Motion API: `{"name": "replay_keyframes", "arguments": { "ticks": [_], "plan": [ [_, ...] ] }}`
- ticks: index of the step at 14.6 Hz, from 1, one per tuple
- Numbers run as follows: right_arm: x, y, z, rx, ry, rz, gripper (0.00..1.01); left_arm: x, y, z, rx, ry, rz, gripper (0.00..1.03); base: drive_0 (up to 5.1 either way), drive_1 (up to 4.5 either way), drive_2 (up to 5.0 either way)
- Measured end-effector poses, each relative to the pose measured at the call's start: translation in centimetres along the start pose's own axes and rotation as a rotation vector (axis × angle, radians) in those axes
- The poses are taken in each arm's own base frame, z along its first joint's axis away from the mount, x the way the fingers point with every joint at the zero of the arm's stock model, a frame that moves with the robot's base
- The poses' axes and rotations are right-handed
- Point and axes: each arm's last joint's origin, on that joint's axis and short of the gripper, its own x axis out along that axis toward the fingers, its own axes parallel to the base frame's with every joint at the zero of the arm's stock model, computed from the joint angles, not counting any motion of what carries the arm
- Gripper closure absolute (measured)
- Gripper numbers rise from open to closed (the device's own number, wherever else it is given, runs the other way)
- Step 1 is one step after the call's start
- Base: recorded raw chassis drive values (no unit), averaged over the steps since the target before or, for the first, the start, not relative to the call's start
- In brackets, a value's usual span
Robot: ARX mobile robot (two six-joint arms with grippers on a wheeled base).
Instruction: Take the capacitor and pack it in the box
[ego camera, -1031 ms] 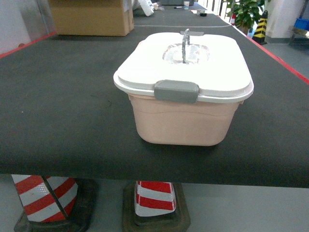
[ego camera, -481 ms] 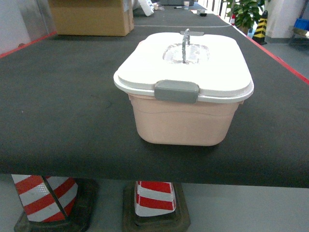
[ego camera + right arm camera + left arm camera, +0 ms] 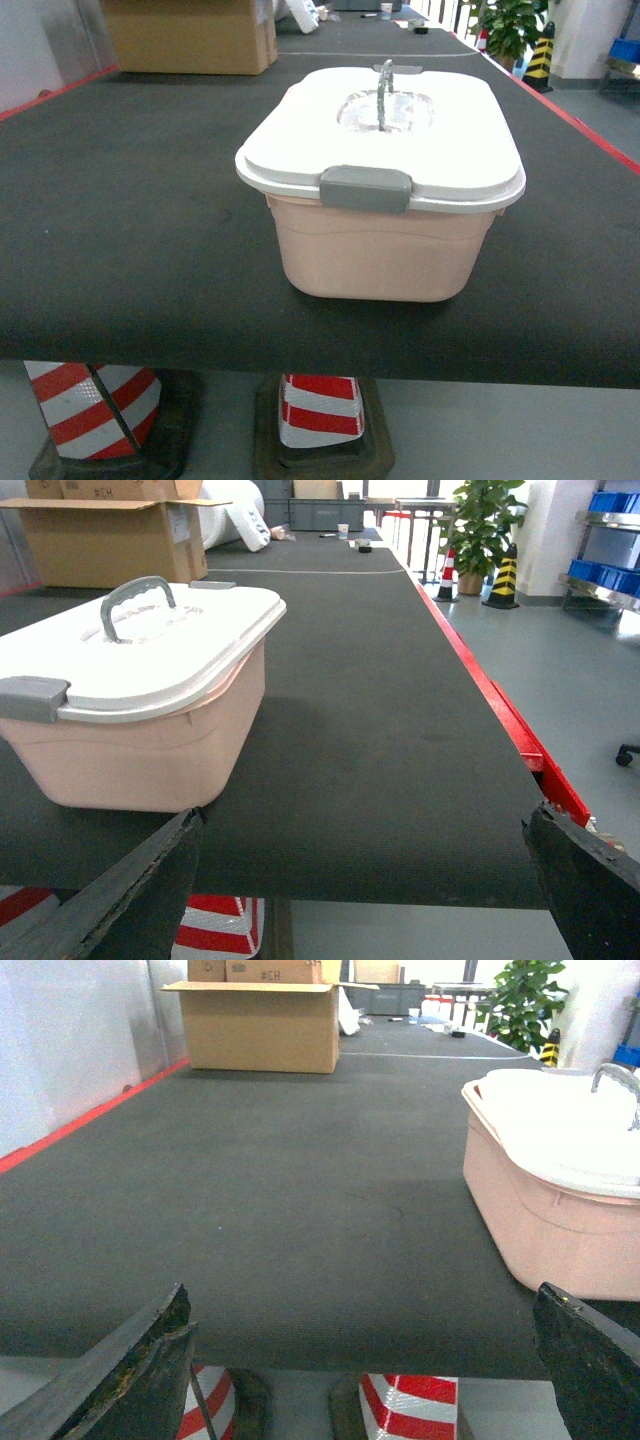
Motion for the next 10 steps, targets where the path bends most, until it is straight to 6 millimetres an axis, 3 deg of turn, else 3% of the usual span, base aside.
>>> {"name": "replay_keyframes", "arguments": {
  "ticks": [10],
  "plan": [
    [0.0,0.0,0.0,0.0,0.0,0.0,0.03,0.0,0.0,0.0,0.0,0.0,0.0,0.05,0.0,0.0,0.0]
  ]
}}
